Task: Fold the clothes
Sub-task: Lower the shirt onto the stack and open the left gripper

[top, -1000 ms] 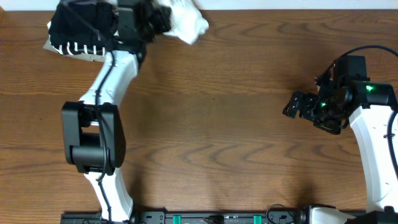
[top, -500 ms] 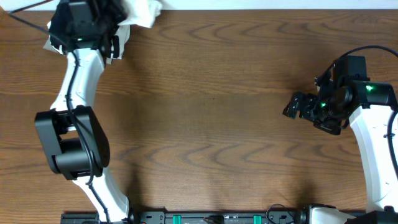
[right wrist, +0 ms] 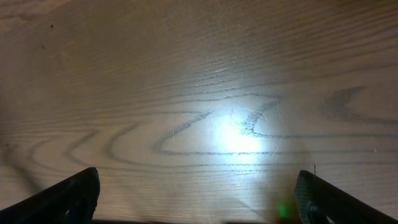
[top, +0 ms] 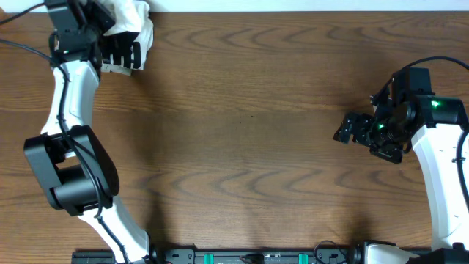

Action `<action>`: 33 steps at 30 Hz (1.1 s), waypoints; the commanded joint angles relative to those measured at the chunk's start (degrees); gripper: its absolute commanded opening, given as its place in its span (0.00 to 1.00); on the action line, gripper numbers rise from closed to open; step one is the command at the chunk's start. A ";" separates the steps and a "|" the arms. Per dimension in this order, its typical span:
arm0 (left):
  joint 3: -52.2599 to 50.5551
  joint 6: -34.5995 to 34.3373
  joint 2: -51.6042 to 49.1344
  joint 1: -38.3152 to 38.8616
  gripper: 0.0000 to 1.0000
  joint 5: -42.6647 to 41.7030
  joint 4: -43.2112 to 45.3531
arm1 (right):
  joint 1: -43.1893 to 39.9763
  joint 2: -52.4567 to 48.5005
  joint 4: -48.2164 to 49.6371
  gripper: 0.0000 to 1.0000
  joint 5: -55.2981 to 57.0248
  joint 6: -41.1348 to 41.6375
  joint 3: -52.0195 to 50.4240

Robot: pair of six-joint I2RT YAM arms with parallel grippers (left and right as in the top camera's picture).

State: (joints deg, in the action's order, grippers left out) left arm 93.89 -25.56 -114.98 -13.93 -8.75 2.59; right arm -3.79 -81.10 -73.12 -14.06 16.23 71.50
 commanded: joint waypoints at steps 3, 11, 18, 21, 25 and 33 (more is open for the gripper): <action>1.92 -0.26 0.90 -0.31 0.07 4.07 0.44 | 0.48 0.61 -0.63 0.97 0.55 -0.63 -0.39; 1.92 -0.26 -2.91 -0.52 0.08 4.17 0.20 | 0.48 0.61 -1.25 0.97 0.55 -0.61 -0.37; 1.92 -0.28 -4.57 -1.86 0.17 6.43 -1.05 | 0.48 0.61 -2.05 0.97 0.52 -0.63 -0.39; 1.92 -0.26 -4.61 -2.36 0.50 6.43 -2.97 | 0.48 0.61 -2.21 0.97 0.52 -0.63 -0.39; 1.92 -0.17 -4.07 -2.38 0.95 6.43 -4.44 | 0.50 0.63 -2.16 0.97 0.52 -0.63 -0.39; 1.92 -0.20 0.02 -2.38 0.98 6.45 -6.93 | 0.48 0.63 -2.16 0.98 0.52 -0.63 -0.39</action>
State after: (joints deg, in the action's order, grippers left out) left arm 93.91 -25.89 -118.78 -16.19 -2.96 -3.90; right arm -3.79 -81.10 -75.24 -13.85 16.23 71.48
